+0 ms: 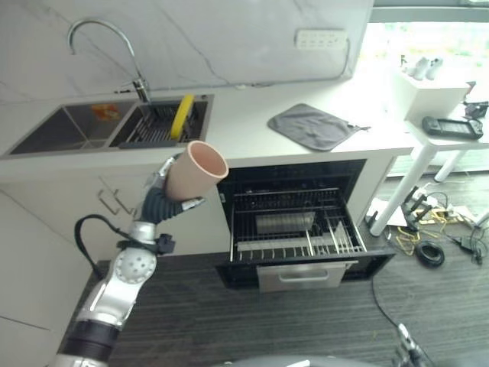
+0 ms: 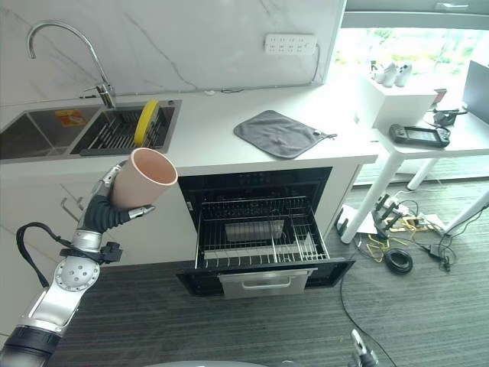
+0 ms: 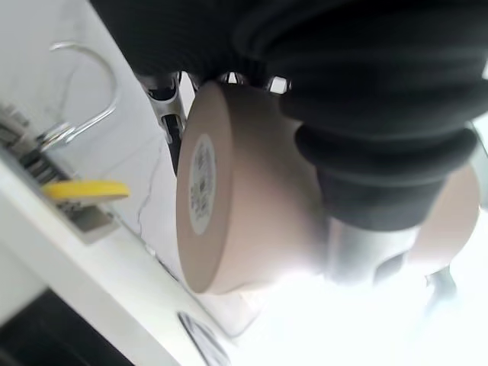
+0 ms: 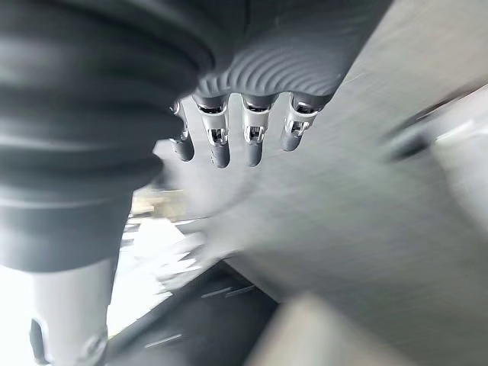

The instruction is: Place the dishes in the dishwasher.

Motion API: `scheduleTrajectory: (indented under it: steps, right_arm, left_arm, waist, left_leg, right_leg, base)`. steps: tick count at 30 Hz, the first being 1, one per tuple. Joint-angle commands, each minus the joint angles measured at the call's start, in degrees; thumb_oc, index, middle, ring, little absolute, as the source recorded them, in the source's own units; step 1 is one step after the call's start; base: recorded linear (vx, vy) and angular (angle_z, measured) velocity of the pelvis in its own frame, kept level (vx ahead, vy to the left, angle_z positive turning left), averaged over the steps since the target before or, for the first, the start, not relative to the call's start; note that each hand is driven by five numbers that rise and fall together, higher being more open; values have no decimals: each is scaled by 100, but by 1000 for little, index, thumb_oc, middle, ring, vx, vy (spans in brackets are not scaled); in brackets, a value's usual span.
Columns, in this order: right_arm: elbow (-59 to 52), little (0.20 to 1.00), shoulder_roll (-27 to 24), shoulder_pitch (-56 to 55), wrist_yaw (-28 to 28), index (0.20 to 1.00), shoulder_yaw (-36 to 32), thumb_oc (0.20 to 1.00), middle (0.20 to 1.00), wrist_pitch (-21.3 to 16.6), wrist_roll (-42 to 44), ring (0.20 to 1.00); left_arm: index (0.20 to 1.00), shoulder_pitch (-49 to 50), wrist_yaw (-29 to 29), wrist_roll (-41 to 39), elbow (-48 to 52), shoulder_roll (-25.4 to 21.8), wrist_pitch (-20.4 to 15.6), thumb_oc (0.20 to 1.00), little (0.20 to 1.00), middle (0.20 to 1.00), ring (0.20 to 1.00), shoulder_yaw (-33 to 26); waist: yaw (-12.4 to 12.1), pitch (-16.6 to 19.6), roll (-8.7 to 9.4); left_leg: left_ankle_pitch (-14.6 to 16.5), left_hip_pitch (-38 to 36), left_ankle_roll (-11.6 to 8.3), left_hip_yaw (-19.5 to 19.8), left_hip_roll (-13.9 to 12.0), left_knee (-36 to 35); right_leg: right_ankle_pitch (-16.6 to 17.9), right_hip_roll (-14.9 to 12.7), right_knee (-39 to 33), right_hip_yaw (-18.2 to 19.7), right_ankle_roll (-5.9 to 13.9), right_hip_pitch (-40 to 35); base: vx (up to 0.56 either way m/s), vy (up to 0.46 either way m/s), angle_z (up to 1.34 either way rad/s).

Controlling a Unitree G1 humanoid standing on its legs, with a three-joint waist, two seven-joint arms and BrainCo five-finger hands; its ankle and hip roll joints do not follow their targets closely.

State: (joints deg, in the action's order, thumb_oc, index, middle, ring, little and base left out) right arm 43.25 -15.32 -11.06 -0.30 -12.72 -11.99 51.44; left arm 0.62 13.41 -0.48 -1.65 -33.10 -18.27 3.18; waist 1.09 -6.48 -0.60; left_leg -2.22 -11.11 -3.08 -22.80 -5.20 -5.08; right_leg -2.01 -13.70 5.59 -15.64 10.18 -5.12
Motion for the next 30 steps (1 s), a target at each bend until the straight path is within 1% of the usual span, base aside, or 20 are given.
scheduleTrajectory:
  steps: [1, 2, 3, 4, 5, 7, 9, 10, 11, 13, 14, 15, 17, 18, 19, 20, 21, 23, 27, 30]
  right_arm:
    - [-869, 1000, -356, 463, -772, 1000, -347, 1000, 1000, -1025, -168, 1000]
    - [-1304, 1000, -401, 494, -939, 1000, -377, 1000, 1000, -1169, -476, 1000]
    - [-2019, 1000, -464, 568, -1153, 1000, -418, 1000, 1000, -1376, -1038, 1000]
    - [-2544, 1000, -530, 626, -1205, 1000, -392, 1000, 1000, -1626, -1266, 1000]
    - [-3435, 1000, -481, 730, -1126, 1000, -338, 1000, 1000, -1961, -1693, 1000]
    - [-3870, 1000, -510, 778, -838, 1000, -268, 1000, 1000, -2227, -1986, 1000]
    - [-4253, 1000, -675, 817, -523, 1000, -172, 1000, 1000, -2367, -2717, 1000]
    - [-4438, 1000, -779, 856, -410, 1000, -77, 1000, 1000, -2250, -2695, 1000]
    - [-4632, 1000, -740, 924, 91, 1000, 106, 1000, 1000, -2105, -2208, 1000]
    - [-4736, 1000, -670, 949, 554, 1000, 287, 1000, 1000, -1941, -1883, 1000]
    - [-4857, 1000, -626, 970, 802, 1000, 446, 1000, 1000, -1863, -1791, 1000]
    - [-5108, 1000, -545, 990, 1102, 1000, 745, 1000, 1000, -1672, -1979, 1000]
    - [-5230, 1000, -575, 1088, 1230, 1000, 1207, 1000, 1000, -1151, -2069, 1000]
    - [-5206, 1000, -584, 1147, 1163, 1000, 1402, 1000, 1000, -1159, -2108, 1000]
    - [-5206, 1000, -583, 1202, 1219, 1000, 1594, 1000, 1000, -1070, -2066, 1000]
    - [-5190, 1000, -573, 1207, 1247, 1000, 1697, 1000, 1000, -1103, -2102, 1000]
    - [-5199, 1000, -560, 1215, 1228, 1000, 1774, 1000, 1000, -1116, -2129, 1000]
    - [-5273, 1000, -571, 1262, 1176, 1000, 1898, 1000, 1000, -974, -2057, 1000]
    - [-5343, 1000, -501, 1461, 1054, 1000, 2199, 1000, 1000, -561, -2042, 1000]
    - [-5442, 1000, -545, 1643, 991, 1000, 2384, 1000, 1000, -358, -2092, 1000]
  left_arm:
    - [200, -392, -458, -1660, 15, 145, 84, 200, 200, 200, 200, -123]
    - [200, -418, -511, -1877, -110, 225, 104, 200, 200, 200, 200, -87]
    - [200, -498, -559, -2217, -322, 390, 112, 200, 200, 200, 200, -23]
    - [200, -535, -572, -2521, -459, 508, 114, 200, 200, 200, 200, 29]
    - [200, -595, -568, -2794, -750, 754, -12, 200, 200, 200, 200, 130]
    - [200, -641, -569, -2915, -913, 916, -121, 200, 200, 200, 200, 172]
    - [200, -722, -582, -3131, -1045, 1151, -235, 200, 200, 200, 200, 179]
    - [200, -744, -515, -3215, -1045, 1258, -282, 200, 200, 200, 200, 189]
    - [200, -745, -508, -3216, -975, 1437, -288, 200, 200, 200, 200, 202]
    - [200, -722, -513, -3200, -874, 1536, -357, 200, 200, 200, 200, 277]
    - [200, -712, -442, -3040, -787, 1594, -446, 200, 200, 200, 200, 355]
    - [200, -701, -338, -2901, -617, 1631, -558, 200, 200, 200, 200, 462]
    - [200, -747, 169, -1976, -439, 1566, -1199, 200, 200, 200, 200, 602]
    - [200, -770, 375, -1427, -357, 1479, -1482, 200, 200, 200, 200, 634]
    - [200, -788, 702, -687, -167, 1315, -1718, 200, 200, 200, 200, 689]
    - [200, -806, 925, -417, -78, 1215, -1808, 200, 200, 200, 200, 737]
    - [200, -816, 1043, -303, -26, 1150, -1857, 200, 200, 200, 200, 750]
    - [200, -806, 1253, -118, 65, 1029, -1931, 200, 200, 200, 200, 759]
    - [200, -848, 1569, 469, 189, 868, -1904, 200, 200, 200, 200, 880]
    - [200, -855, 1502, 309, 228, 813, -1792, 200, 200, 200, 200, 982]
  waist:
    - [27, -233, 43]
    - [48, -236, 51]
    - [94, -237, 58]
    - [136, -239, 57]
    - [217, -229, 48]
    - [260, -210, 47]
    - [292, -186, 44]
    - [288, -172, 48]
    - [271, -146, 60]
    - [235, -124, 84]
    - [207, -116, 95]
    - [151, -86, 110]
    - [57, -85, 124]
    - [15, -67, 123]
    - [-54, -54, 127]
    - [-100, -53, 128]
    - [-129, -49, 129]
    - [-178, -20, 128]
    - [-303, 31, 122]
    - [-402, 70, 118]
  left_leg:
    - [687, 102, 127, 253, -233, 648]
    - [707, 106, 147, 256, -230, 693]
    - [731, 117, 172, 247, -226, 760]
    - [749, 124, 199, 242, -218, 792]
    - [786, 143, 221, 235, -209, 876]
    - [806, 157, 229, 226, -202, 916]
    - [816, 172, 220, 213, -193, 938]
    - [821, 161, 228, 213, -181, 924]
    - [825, 149, 221, 233, -165, 915]
    - [821, 154, 211, 243, -164, 909]
    - [815, 150, 206, 254, -160, 893]
    - [786, 174, 190, 278, -163, 863]
    - [785, 160, 171, 338, -154, 831]
    - [764, 170, 168, 358, -150, 807]
    - [743, 169, 150, 374, -156, 779]
    - [733, 173, 134, 388, -159, 765]
    - [726, 170, 125, 405, -158, 745]
    - [714, 150, 116, 442, -151, 696]
    - [706, 113, 113, 566, -121, 603]
    - [698, 91, 119, 642, -96, 552]
  right_leg:
    - [-96, 58, -51, -120, -28, -206]
    - [-96, 59, -28, -91, -33, -192]
    - [-107, 62, 9, -53, -50, -172]
    - [-115, 66, 31, -16, -56, -153]
    - [-139, 79, 80, 64, -63, -117]
    - [-155, 86, 77, 91, -66, -119]
    - [-161, 92, 48, 104, -66, -132]
    - [-158, 94, 28, 105, -75, -145]
    - [-142, 102, -4, 110, -79, -161]
    - [-133, 93, -48, 69, -85, -196]
    - [-126, 91, -83, 45, -90, -225]
    - [-100, 90, -139, 3, -92, -238]
    - [-101, 86, -197, -49, -94, -303]
    - [-80, 96, -240, -42, -105, -305]
    - [-74, 96, -267, -96, -106, -330]
    - [-72, 86, -274, -141, -103, -345]
    - [-67, 77, -287, -165, -98, -359]
    - [-62, 66, -319, -188, -93, -392]
    - [-80, 57, -377, -225, -96, -471]
    - [-73, 47, -421, -236, -92, -518]
  base:
    - [-47, -24, -38]
    - [-54, -9, -33]
    - [-65, 0, -41]
    - [-73, 8, -28]
    - [-50, 11, -27]
    - [-25, 13, -28]
    - [-22, 14, -12]
    - [-6, -2, -4]
    - [2, -12, -6]
    - [-3, -38, -3]
    - [-21, -71, 2]
    - [-33, -68, 11]
    - [-33, -43, 15]
    - [-17, -25, 8]
    - [-12, -22, 8]
    - [-7, -15, 15]
    - [1, -2, 21]
    - [8, 6, 27]
    - [9, 9, 19]
    - [5, 10, 18]
